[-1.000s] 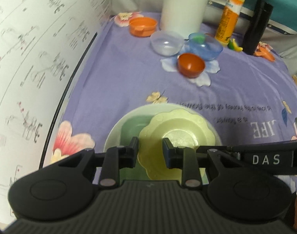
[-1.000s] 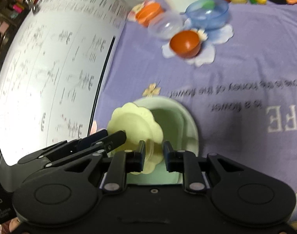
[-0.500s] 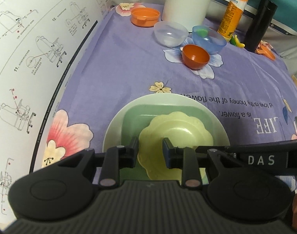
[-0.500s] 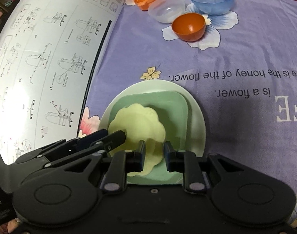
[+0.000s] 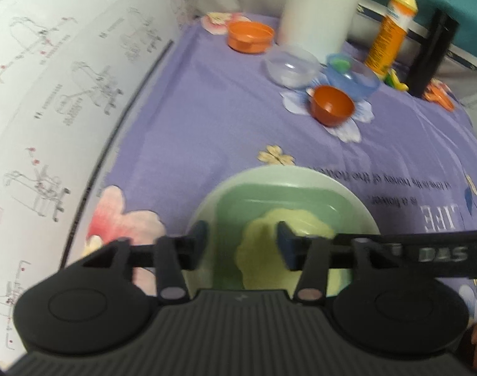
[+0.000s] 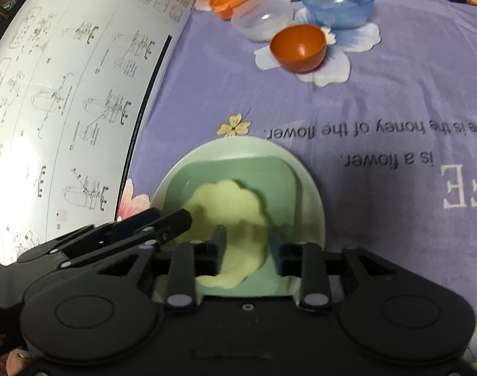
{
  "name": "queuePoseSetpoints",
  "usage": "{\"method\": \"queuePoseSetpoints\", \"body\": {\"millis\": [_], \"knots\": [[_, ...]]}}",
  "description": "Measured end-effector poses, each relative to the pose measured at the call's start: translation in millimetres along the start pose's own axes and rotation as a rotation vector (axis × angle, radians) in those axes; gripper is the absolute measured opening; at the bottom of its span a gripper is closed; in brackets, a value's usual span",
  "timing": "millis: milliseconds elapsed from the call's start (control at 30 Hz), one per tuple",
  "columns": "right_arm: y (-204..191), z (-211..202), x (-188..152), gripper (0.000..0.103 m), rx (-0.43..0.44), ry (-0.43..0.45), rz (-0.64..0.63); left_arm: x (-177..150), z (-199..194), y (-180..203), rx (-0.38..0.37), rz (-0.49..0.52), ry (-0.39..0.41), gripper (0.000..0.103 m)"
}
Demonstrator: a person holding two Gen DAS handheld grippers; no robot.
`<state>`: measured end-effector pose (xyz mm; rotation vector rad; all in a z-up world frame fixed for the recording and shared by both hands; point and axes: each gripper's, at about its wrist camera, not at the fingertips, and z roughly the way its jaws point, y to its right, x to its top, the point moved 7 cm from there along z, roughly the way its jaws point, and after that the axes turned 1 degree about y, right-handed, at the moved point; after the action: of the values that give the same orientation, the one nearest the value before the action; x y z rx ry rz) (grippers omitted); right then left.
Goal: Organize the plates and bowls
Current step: 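Lower the yellow plate onto the green tray and open both grippers, then move both grippers up and over to the blue plastic bowl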
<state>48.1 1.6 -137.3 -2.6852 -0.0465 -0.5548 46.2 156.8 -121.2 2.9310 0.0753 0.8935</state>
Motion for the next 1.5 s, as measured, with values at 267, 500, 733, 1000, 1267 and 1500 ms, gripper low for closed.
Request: {"method": "queuePoseSetpoints", "body": {"millis": [267, 500, 733, 1000, 1267, 1500], "knots": [[5.8, -33.5, 11.7, 0.103, -0.006, 0.118, -0.035, 8.7, -12.5, -10.7, 0.026, -0.03, 0.059, 0.103], [14.1, -39.7, 9.5, 0.103, -0.042, 0.107, -0.031, 5.0, -10.0, -0.7, 0.008, -0.022, 0.03, 0.103], [24.1, -48.3, 7.5, 0.103, -0.054, 0.129, -0.007, 9.5, -14.4, 12.3, 0.019, 0.01, 0.041, 0.103], [36.1, -56.8, 9.2, 0.103, -0.053, 0.153, 0.032, 16.4, -14.3, 26.9, 0.02, 0.04, 0.046, 0.103], [55.0, -61.2, 13.9, 0.103, -0.06, 0.174, 0.082, 24.9, -5.9, 43.6, 0.013, 0.069, 0.042, 0.103], [79.3, -65.5, 31.7, 0.103, -0.084, 0.205, 0.132, 52.3, 4.5, 61.5, -0.002, 0.095, 0.074, 0.103]]}}
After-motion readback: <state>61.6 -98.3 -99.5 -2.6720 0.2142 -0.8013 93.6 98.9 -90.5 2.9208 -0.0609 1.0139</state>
